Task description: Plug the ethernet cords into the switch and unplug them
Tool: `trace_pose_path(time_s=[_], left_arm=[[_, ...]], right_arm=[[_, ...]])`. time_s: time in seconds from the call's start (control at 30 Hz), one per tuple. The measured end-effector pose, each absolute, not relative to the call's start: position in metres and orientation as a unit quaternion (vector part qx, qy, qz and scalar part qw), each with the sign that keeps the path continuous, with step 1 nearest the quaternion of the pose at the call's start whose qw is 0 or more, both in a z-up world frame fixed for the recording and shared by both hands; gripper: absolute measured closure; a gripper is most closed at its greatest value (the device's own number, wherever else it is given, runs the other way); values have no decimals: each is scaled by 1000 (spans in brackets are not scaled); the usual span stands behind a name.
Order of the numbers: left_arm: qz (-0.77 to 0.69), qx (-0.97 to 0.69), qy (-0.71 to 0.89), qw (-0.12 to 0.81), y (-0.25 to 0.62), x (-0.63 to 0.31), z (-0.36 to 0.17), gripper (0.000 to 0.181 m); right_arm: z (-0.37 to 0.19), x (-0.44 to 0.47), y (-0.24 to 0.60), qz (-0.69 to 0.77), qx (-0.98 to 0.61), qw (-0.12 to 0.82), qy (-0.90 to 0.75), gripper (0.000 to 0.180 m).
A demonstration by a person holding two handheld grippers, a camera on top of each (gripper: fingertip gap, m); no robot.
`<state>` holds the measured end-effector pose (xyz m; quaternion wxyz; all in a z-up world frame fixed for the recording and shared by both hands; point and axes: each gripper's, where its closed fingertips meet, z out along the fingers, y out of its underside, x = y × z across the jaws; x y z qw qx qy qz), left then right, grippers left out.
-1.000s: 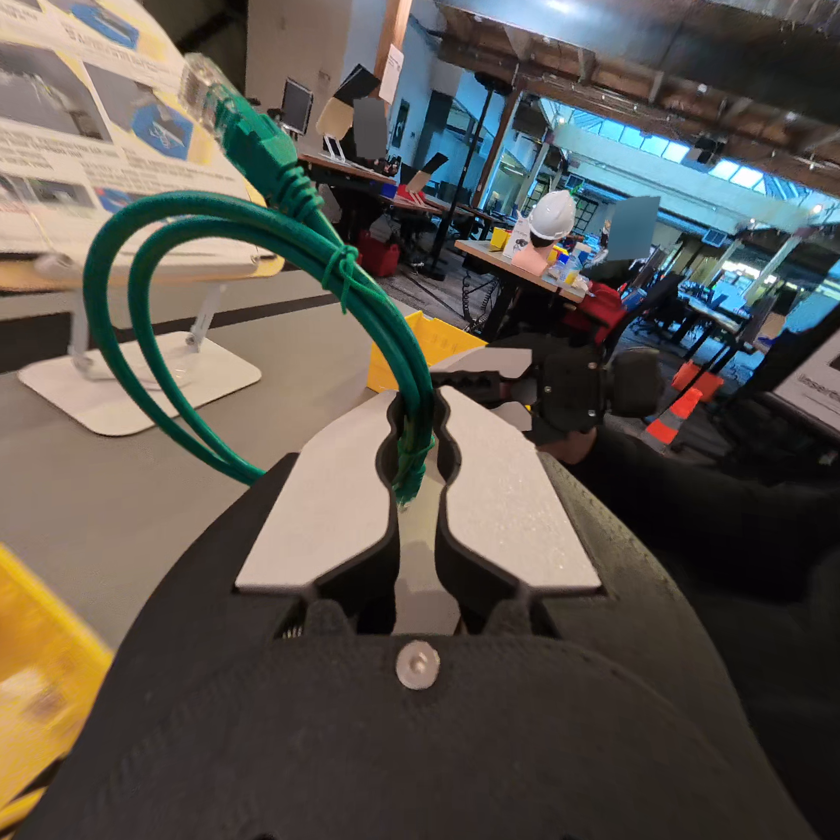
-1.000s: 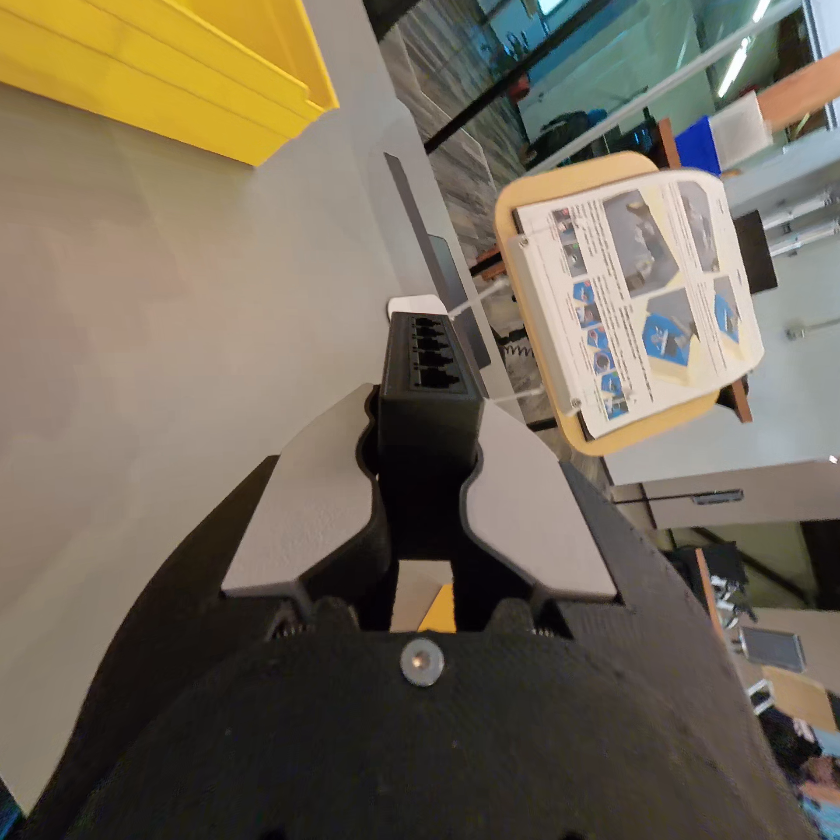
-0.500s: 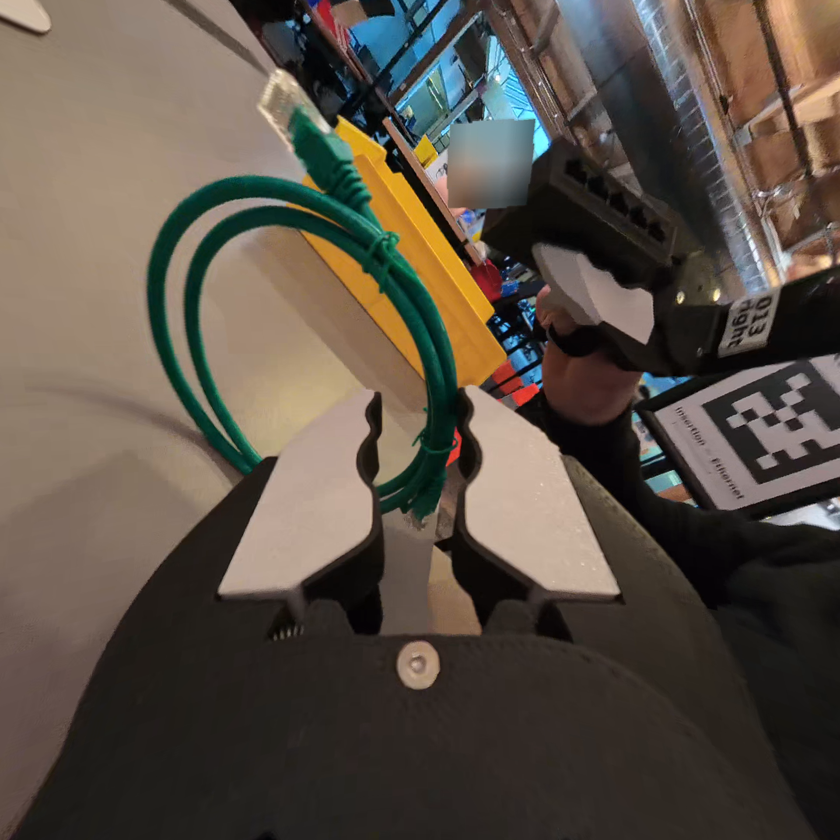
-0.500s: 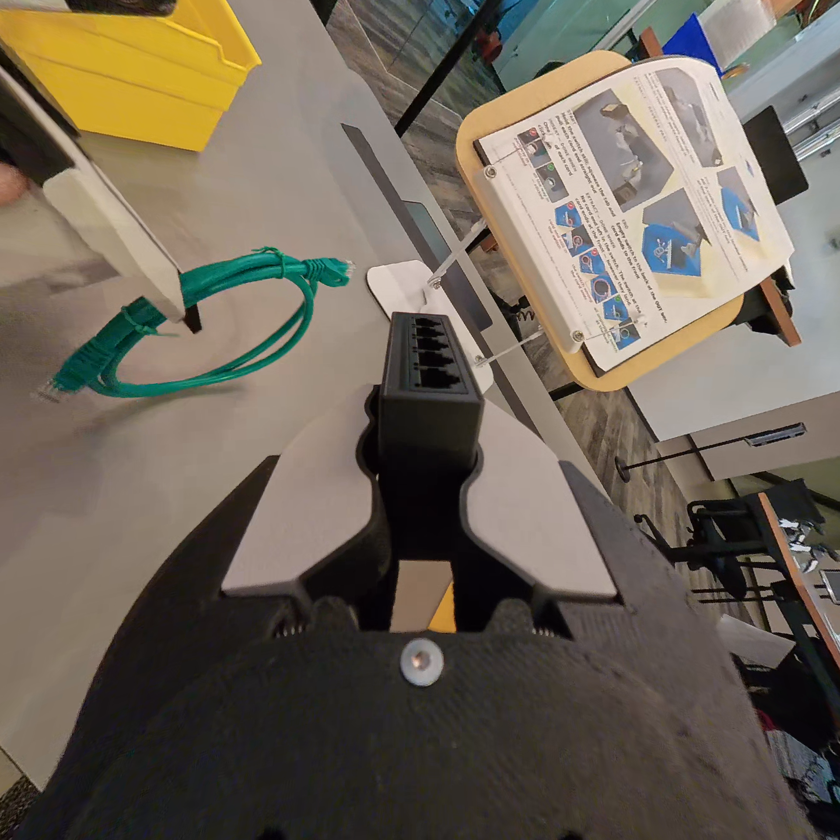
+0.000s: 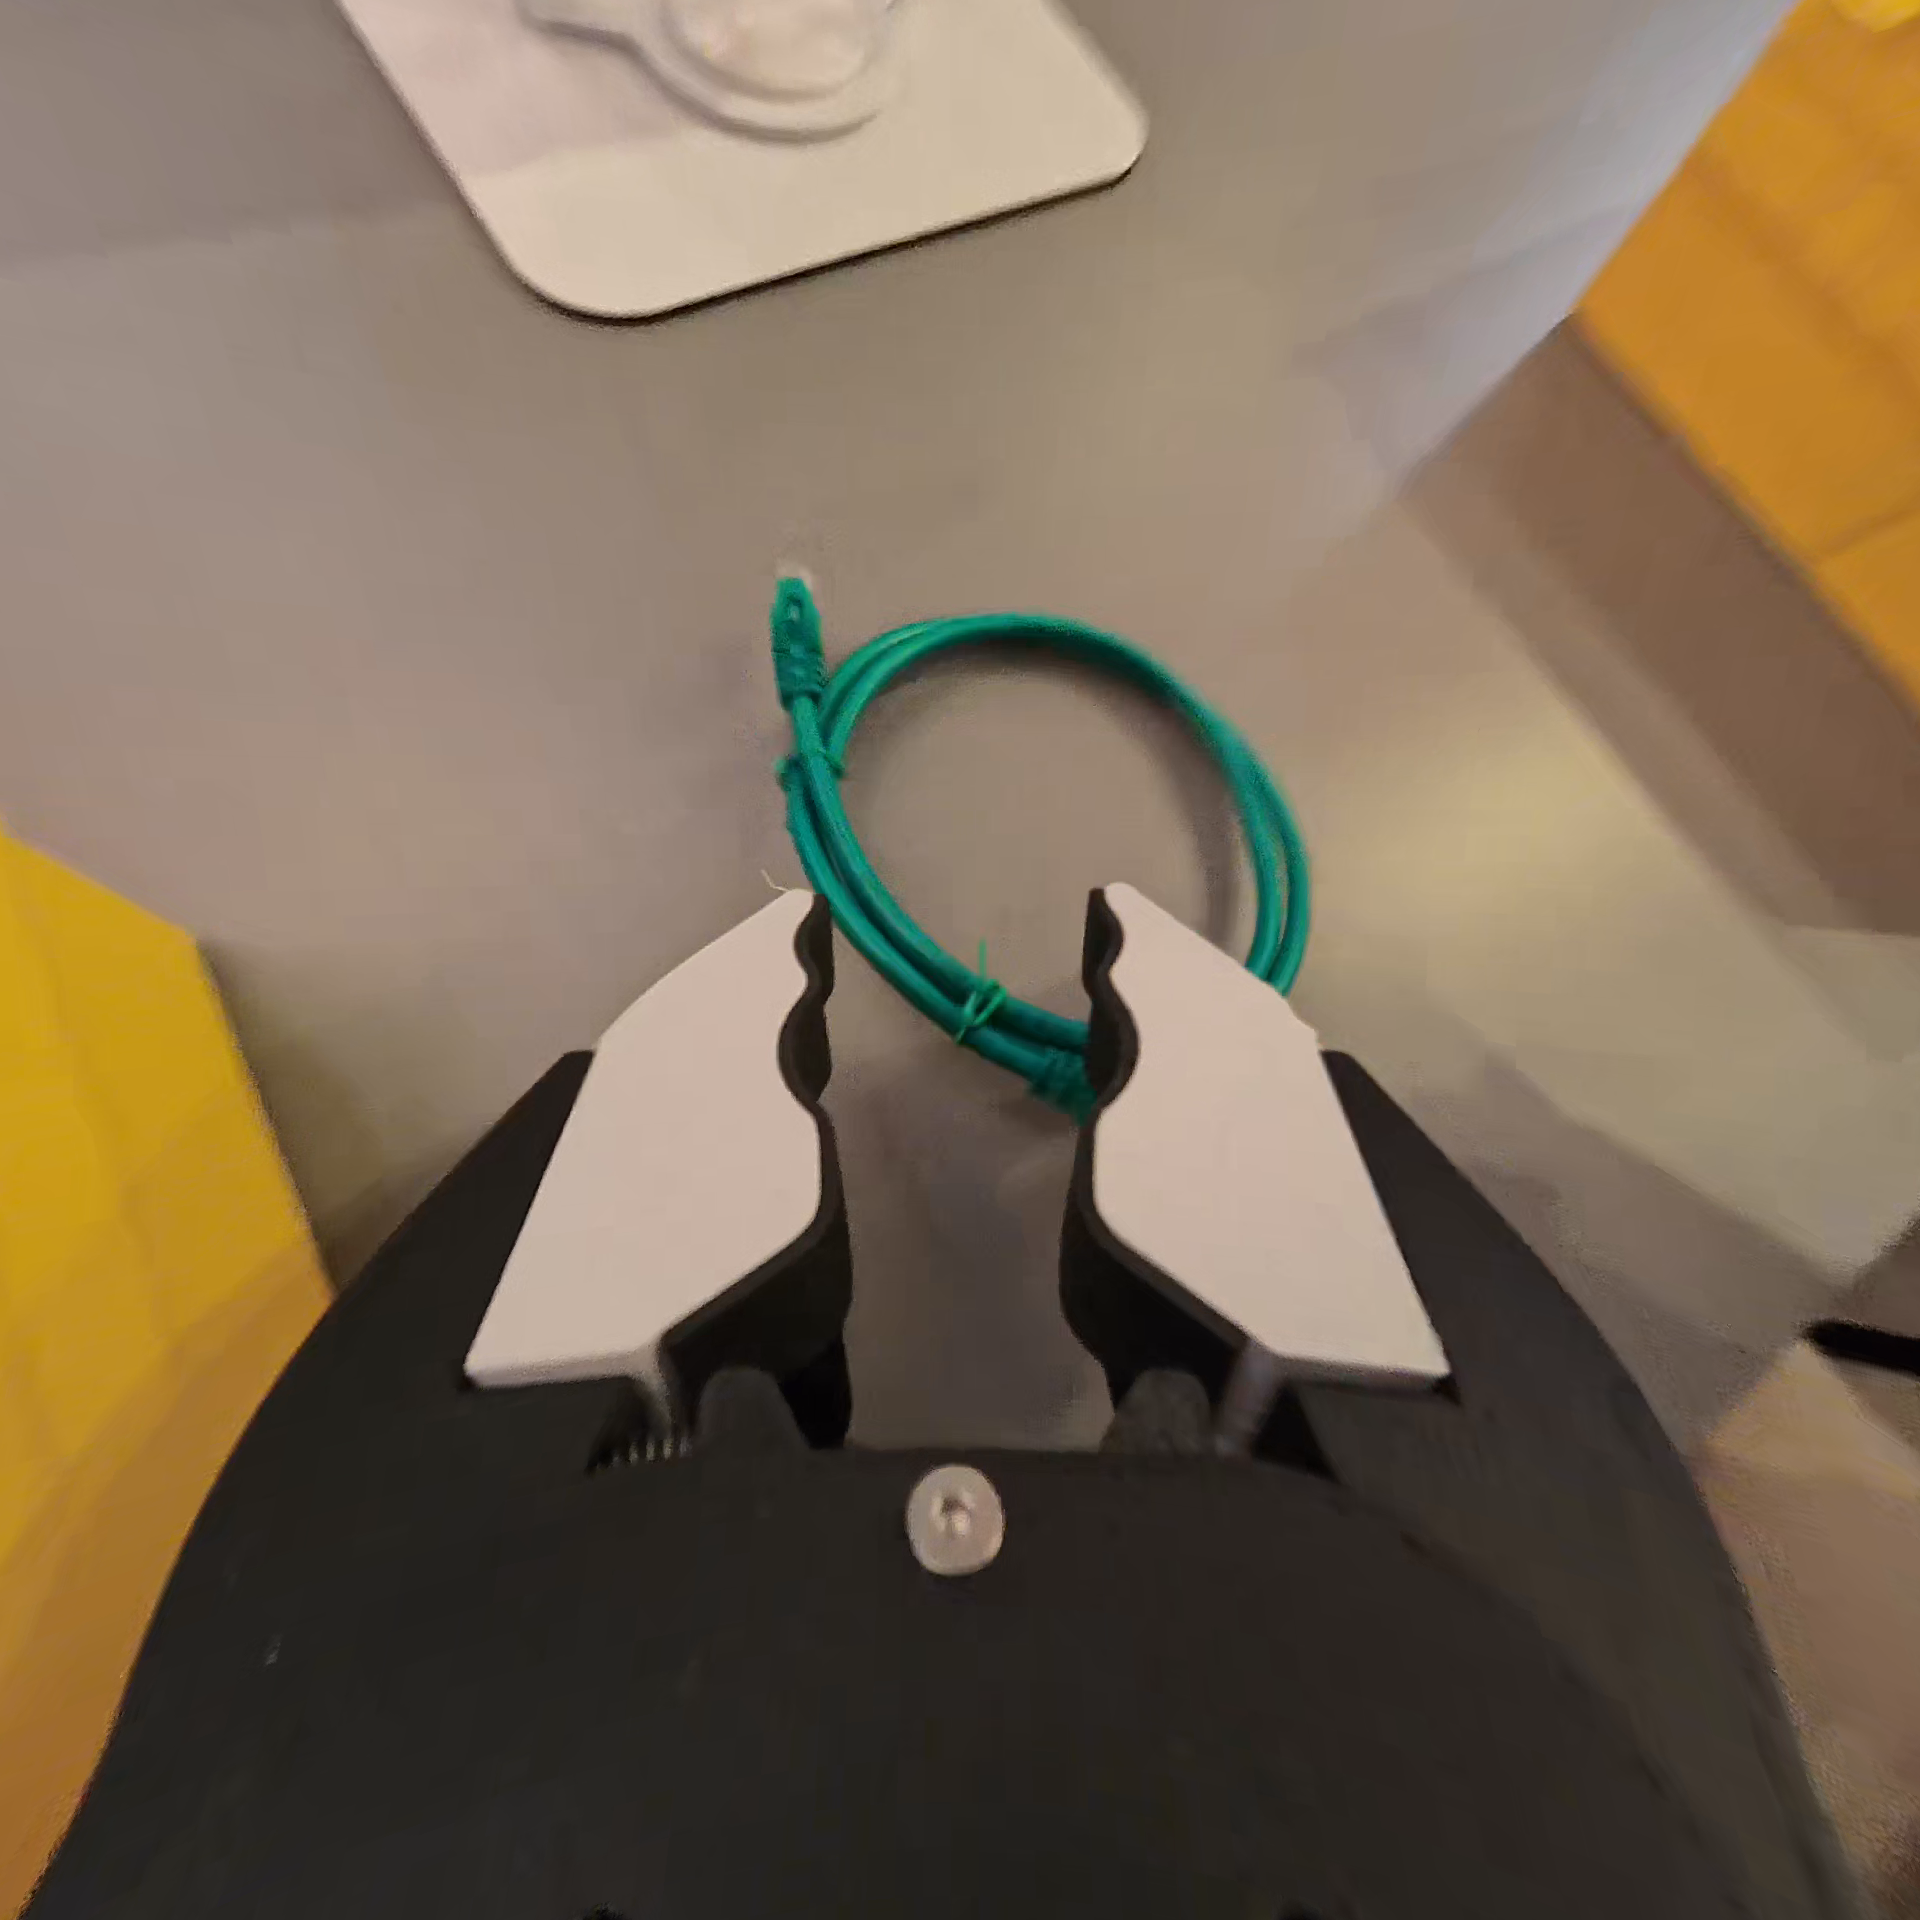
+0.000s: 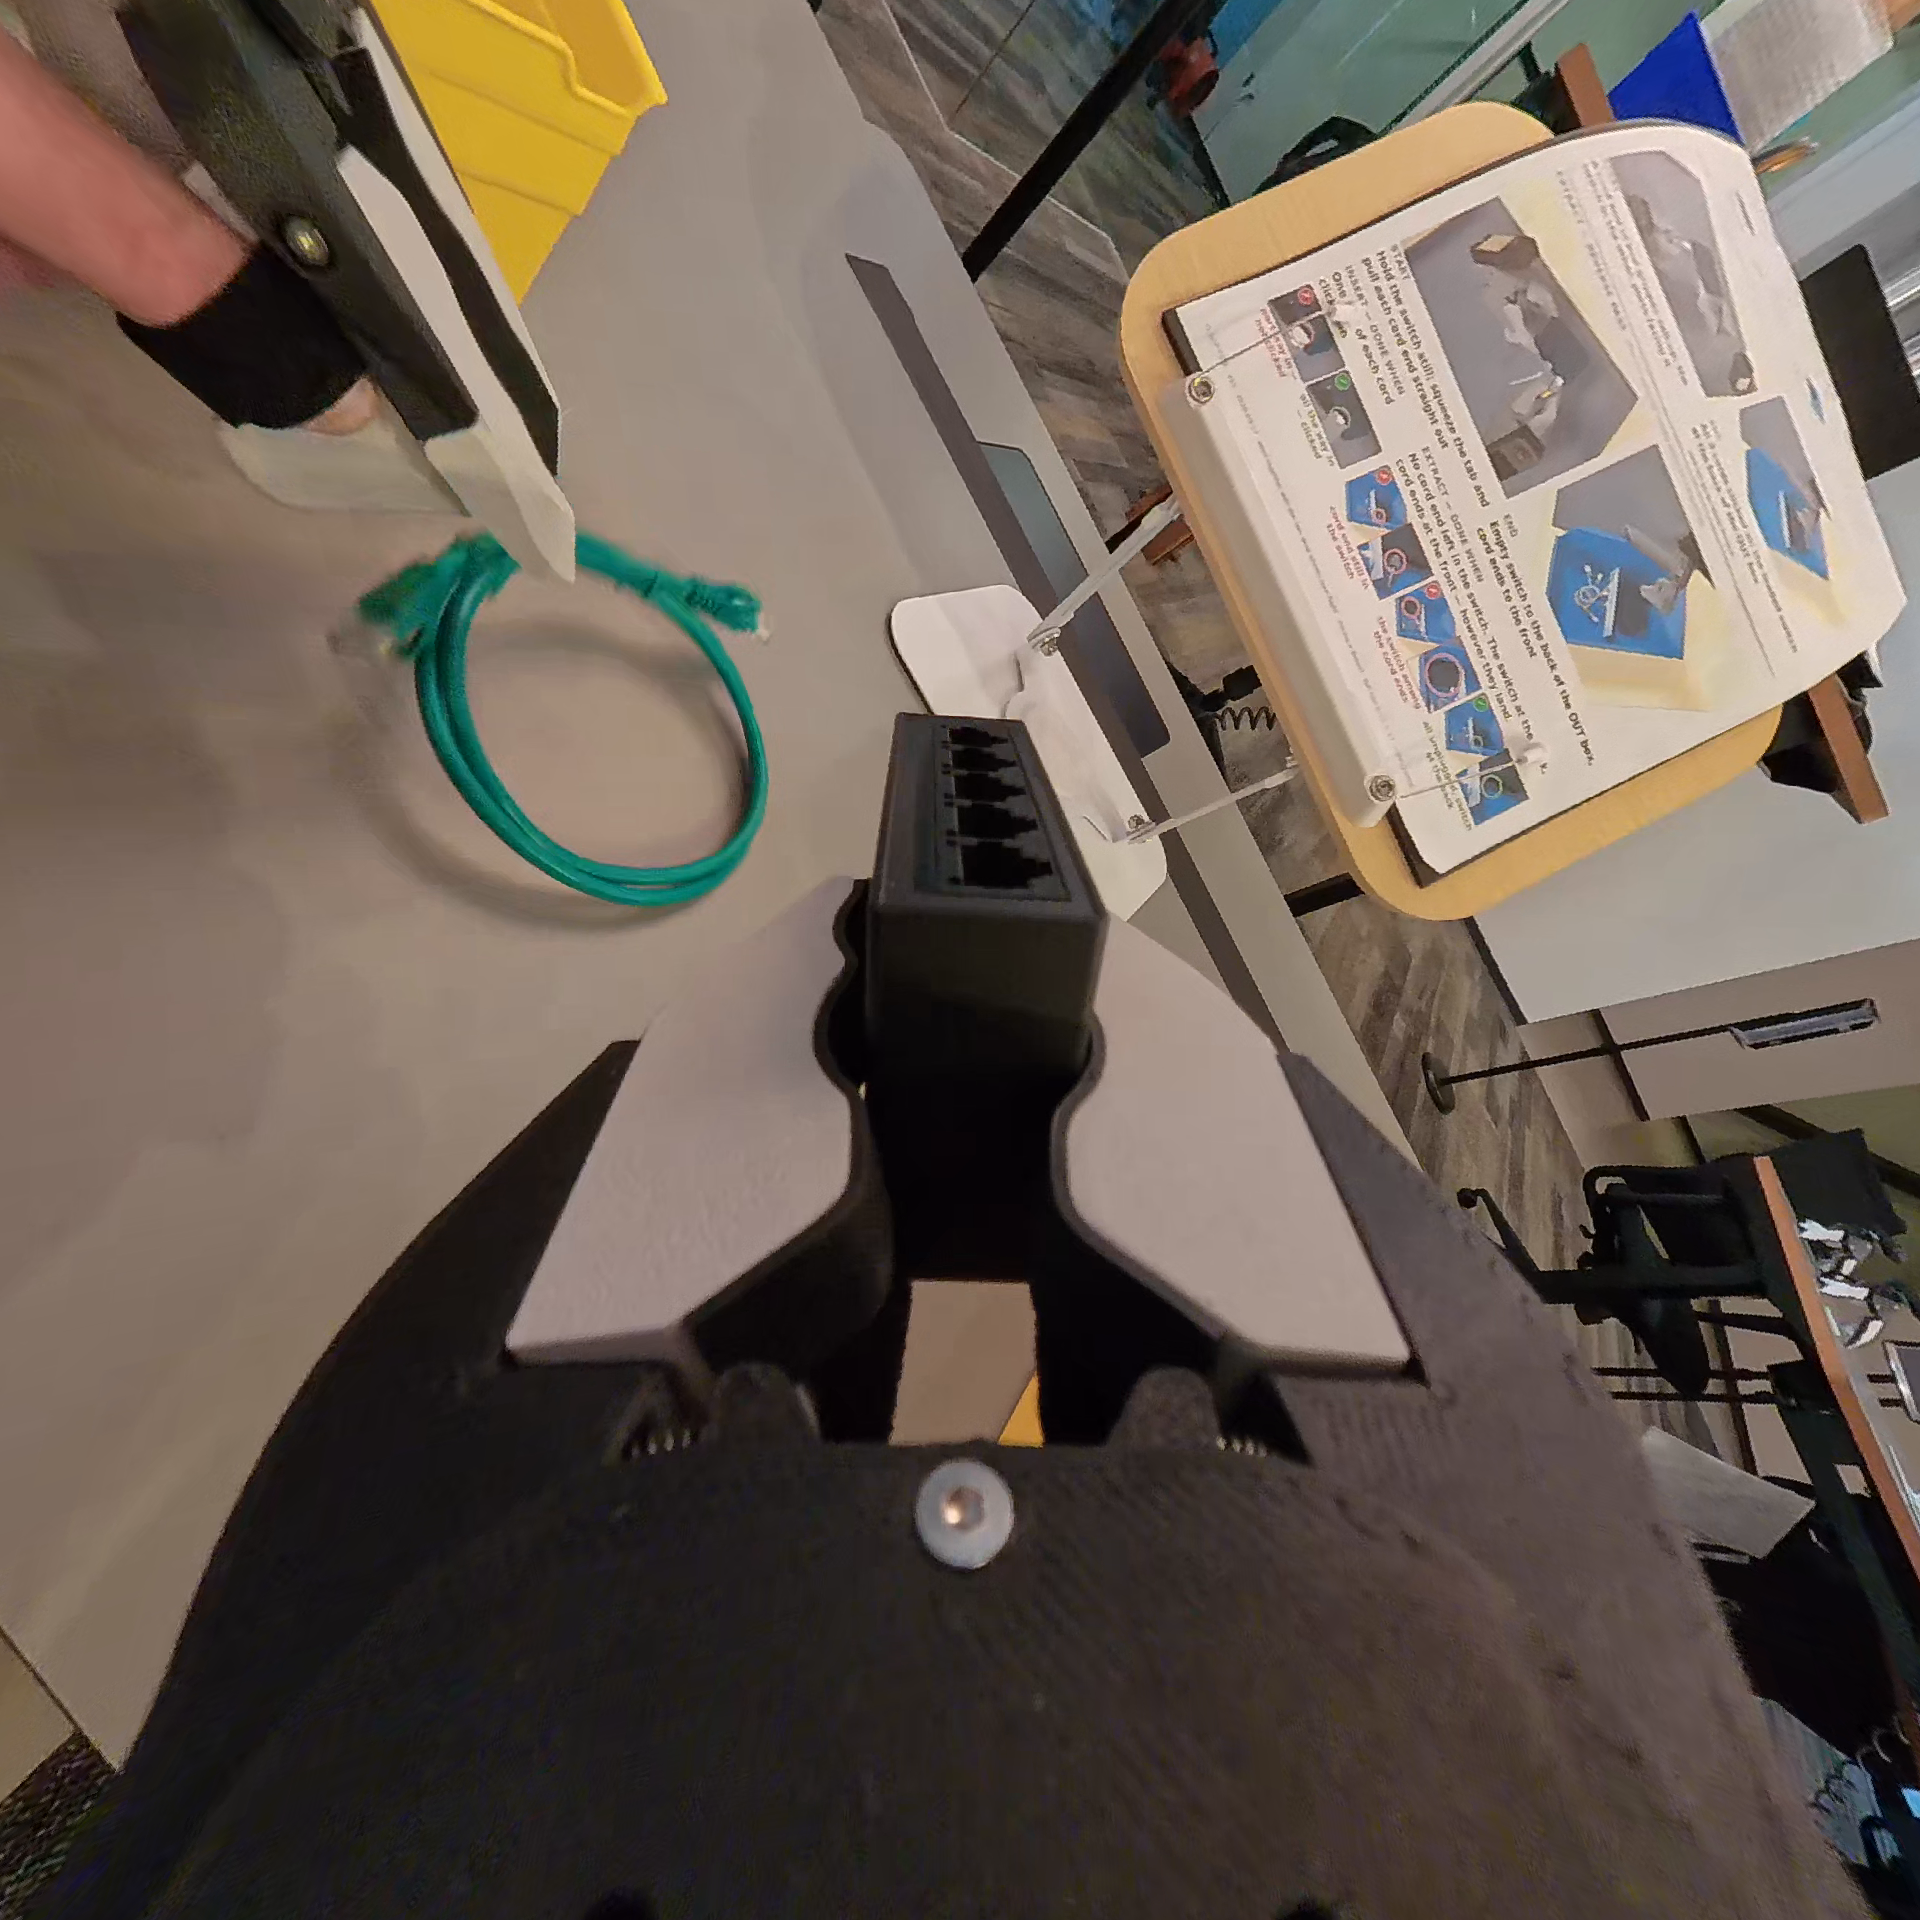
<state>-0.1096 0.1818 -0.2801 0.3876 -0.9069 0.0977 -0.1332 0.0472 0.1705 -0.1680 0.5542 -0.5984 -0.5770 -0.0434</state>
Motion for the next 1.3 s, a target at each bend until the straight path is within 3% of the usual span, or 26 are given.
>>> trace_pose_path(time_s=[0.03, 0.2, 0.37, 0.7, 0.97, 1.3], left_arm=[[-103, -916, 109, 373, 181, -114, -284, 135], [-53, -912, 102, 394, 203, -121, -276, 133], [-47, -940, 91, 326, 235, -119, -311, 133], [-109, -946, 112, 284, 257, -98, -332, 168], [-114, -895, 251, 350, 219, -62, -243, 169], [-95, -853, 421, 293, 133, -58, -184, 169]], right_arm=[[-168, 47, 170, -43, -599, 553, -578, 150], [-173, 45, 172, -38, -600, 548, -582, 150], [-177, 37, 165, -37, -592, 542, -595, 150], [-181, 36, 167, -32, -592, 540, -598, 150], [-176, 38, 167, -59, -553, 564, -611, 150], [-164, 26, 152, -136, -473, 584, -646, 150]])
